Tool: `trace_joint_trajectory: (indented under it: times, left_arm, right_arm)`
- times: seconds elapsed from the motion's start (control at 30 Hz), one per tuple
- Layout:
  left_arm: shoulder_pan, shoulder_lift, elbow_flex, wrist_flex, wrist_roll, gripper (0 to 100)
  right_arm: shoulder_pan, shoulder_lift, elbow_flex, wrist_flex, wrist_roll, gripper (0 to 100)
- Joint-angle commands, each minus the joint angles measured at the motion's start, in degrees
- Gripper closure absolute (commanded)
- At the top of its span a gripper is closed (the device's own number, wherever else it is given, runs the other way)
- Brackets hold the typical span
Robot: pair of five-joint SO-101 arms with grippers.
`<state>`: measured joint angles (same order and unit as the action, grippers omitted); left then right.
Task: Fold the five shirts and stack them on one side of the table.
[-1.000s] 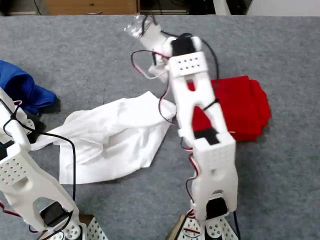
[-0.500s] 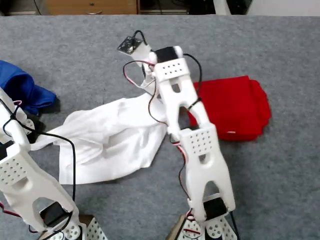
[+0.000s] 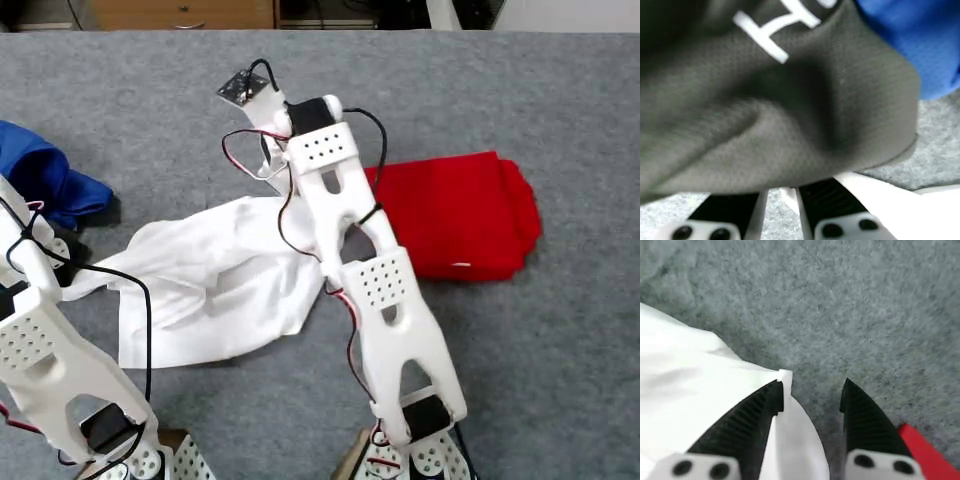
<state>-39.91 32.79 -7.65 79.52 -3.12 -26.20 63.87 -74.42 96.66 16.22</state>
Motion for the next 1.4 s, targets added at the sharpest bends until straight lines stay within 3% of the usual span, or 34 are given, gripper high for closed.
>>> trace_joint_trajectory:
  times: [0.0,0.3,0.83,1.07,1.37]
  left_arm:
    - [1.14,-0.48,-0.70,-3.60,-0.35,98]
    - [1.14,-0.48,-0.70,-3.60,-0.35,98]
    - [1.14,-0.48,-0.70,-3.60,-0.35,98]
    - [1.14,-0.48,-0.70,-3.60,-0.35,98]
    - [1.14,-0.48,-0.70,-3.60,-0.35,98]
  right_arm:
    - [-1.01,-1.01,-4.18,0.97,-2.55,79.9]
    - [-2.24,-2.42,-9.27,2.81,-3.25,79.9]
    - [-1.80,8.75,-9.89,1.58,-4.92,80.0]
    - [-1.71,9.10,-9.80,1.67,-4.84,94.2]
    - [0.57,9.10,-12.26,1.67,-6.59,96.0]
